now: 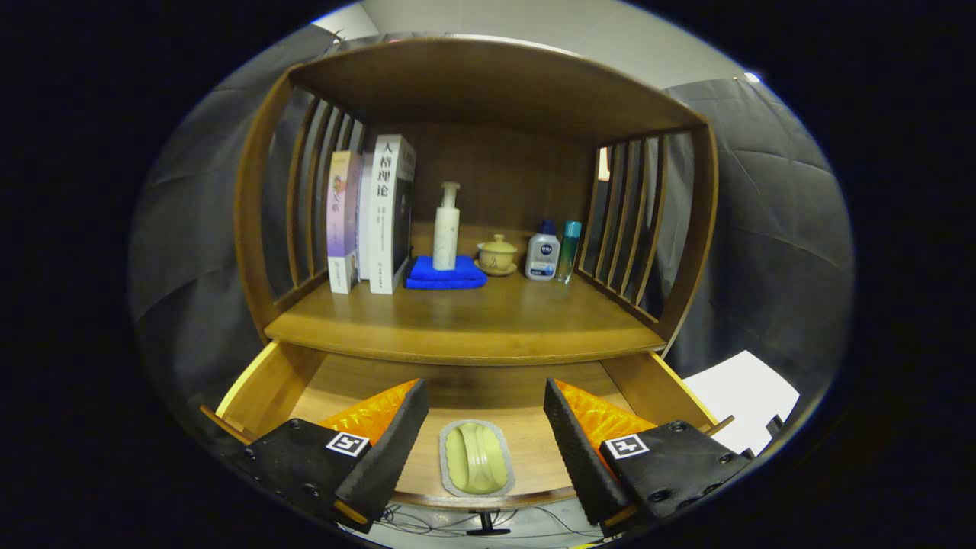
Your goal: Pull open the drawer, take out the items inside it, and place them on the countertop above the cabinet.
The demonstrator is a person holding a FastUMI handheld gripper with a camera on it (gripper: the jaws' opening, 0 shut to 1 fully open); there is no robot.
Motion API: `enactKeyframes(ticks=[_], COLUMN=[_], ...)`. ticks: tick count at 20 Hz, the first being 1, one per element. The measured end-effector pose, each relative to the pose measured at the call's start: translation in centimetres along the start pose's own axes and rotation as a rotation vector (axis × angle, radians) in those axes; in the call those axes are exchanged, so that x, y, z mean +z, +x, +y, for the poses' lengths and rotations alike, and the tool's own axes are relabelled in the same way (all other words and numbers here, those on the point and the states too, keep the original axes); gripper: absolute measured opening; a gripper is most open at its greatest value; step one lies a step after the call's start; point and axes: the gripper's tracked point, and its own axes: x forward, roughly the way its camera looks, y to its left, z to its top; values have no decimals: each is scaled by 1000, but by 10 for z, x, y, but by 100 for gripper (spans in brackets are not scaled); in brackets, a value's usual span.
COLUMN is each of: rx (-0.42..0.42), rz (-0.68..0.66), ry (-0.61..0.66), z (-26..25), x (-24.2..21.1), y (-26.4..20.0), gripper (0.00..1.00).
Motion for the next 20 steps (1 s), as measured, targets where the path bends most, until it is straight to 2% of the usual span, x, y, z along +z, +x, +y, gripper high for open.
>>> enactKeyframes(ticks=[2,5,12,14,17,18,20], rx=[-22,0,52,64,66,76,95], rz=[103,212,384,415,449,458,473], ry=[-39,-73,78,87,81,79,50], z=[-2,4,11,13,17,20,26], x=[-12,-29,-73,-82,-94,-96,-104], y=[16,37,55,55,55,56,54], gripper=[97,97,97,93,74,73,59])
